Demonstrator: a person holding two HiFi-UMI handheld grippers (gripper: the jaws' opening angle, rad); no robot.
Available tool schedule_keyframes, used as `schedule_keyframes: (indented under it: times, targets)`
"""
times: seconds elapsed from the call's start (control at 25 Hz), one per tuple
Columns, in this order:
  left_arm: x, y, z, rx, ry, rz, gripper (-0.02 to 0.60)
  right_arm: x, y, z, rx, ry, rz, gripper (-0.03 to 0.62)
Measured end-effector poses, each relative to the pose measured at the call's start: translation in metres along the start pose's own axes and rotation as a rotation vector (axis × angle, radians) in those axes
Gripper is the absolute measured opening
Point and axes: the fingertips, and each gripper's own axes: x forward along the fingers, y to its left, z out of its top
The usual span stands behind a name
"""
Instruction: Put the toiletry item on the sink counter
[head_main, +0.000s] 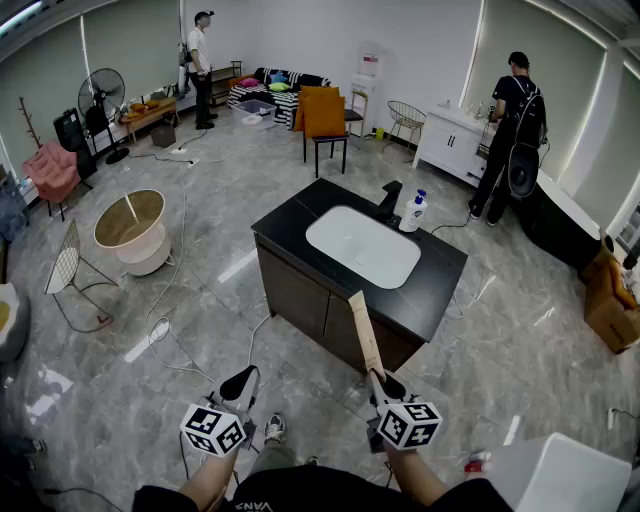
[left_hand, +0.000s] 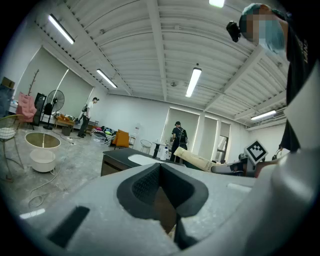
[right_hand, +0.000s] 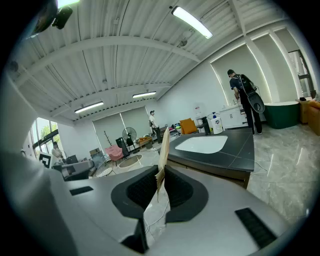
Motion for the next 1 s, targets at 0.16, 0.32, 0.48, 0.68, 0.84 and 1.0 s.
schedule_keyframes:
  times: [0.16, 0.32, 0.48, 0.68, 0.84, 1.0]
  targets:
    - [-0.011, -0.003, -0.001, -0.005, 0.004, 0.007, 0.006, -0.006, 0.005, -0.003, -0.008, 0.011, 0.015, 0.041]
    - [-0.013, -0.001, 0.001, -0.004, 0.006, 0.018, 0.006, -0.003, 0.011, 0.002, 0.008, -0.008, 0.049, 0.041]
    - [-0.006, 0.011, -0.001, -0.018, 0.002, 0.018, 0.006, 0.009, 0.014, 0.004, 0.026, -0.015, 0.050, 0.041]
    - [-0.003, 0.034, 0.004, -0.021, 0.004, -0.002, 0.006, 0.031, 0.025, 0.009, 0.046, -0.023, 0.031, 0.041]
    - [-0.003, 0.071, 0.017, -0.021, 0.003, -0.006, 0.006, 0.063, 0.043, 0.021, 0.051, -0.039, 0.016, 0.041]
    - [0.004, 0.112, 0.028, -0.025, 0.012, -0.020, 0.006, 0.098, 0.063, 0.029, 0.052, -0.050, -0.004, 0.041]
